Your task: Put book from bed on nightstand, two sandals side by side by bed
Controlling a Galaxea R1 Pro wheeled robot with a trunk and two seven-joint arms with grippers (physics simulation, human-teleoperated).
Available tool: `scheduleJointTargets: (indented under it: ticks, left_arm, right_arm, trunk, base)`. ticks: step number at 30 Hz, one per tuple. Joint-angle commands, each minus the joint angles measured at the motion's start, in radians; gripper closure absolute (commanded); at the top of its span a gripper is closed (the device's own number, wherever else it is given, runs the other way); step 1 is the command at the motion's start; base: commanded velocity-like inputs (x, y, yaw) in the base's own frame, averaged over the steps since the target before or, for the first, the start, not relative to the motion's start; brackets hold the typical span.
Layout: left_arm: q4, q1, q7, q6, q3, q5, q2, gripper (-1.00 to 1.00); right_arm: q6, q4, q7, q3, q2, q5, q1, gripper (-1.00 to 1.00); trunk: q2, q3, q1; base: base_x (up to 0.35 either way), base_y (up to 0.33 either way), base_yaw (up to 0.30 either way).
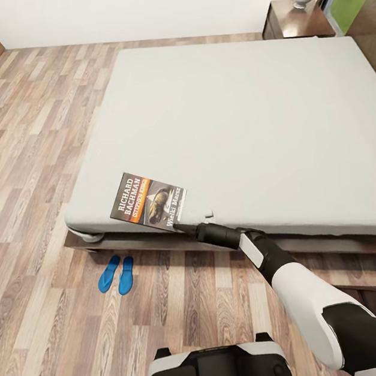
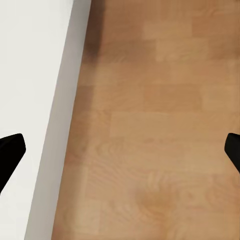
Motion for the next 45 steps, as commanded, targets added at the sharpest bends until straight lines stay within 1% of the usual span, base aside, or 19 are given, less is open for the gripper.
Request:
scheduleJointTargets:
  ticks: [1, 14, 25, 45]
  left_arm:
    - [0.000, 0.000, 0.002, -0.004, -0.009, 0.010, 0.000, -1.00]
    - [0.000, 0.000, 0.002, -0.004, -0.009, 0.009, -0.008, -1.00]
    - [0.000, 0.000, 0.002, -0.004, -0.009, 0.009, -0.011, -1.00]
    - [0.000, 0.000, 0.002, -0.004, -0.009, 0.009, -0.012, -1.00]
  right_arm:
    - [0.010, 0.000, 0.003, -0.004, 0.001, -0.001, 0.000, 1.00]
    - [0.008, 0.000, 0.003, -0.004, 0.001, -0.001, 0.001, 1.00]
    - [-0.031, 0.002, 0.002, -0.004, 0.001, -0.003, 0.002, 1.00]
    - [-0.037, 0.001, 0.002, -0.004, 0.001, -0.001, 0.009, 1.00]
  trunk:
    - [-0.001, 0.001, 0.001]
    - [-0.001, 0.021, 0.001]
    - [-0.001, 0.039, 0.001]
    - [-0.001, 0.071, 0.001]
  base:
    - [0.000, 0.000, 0.000]
    - [0.000, 0.000, 0.000]
    - [0.000, 0.000, 0.000]
    - [0.000, 0.000, 0.000]
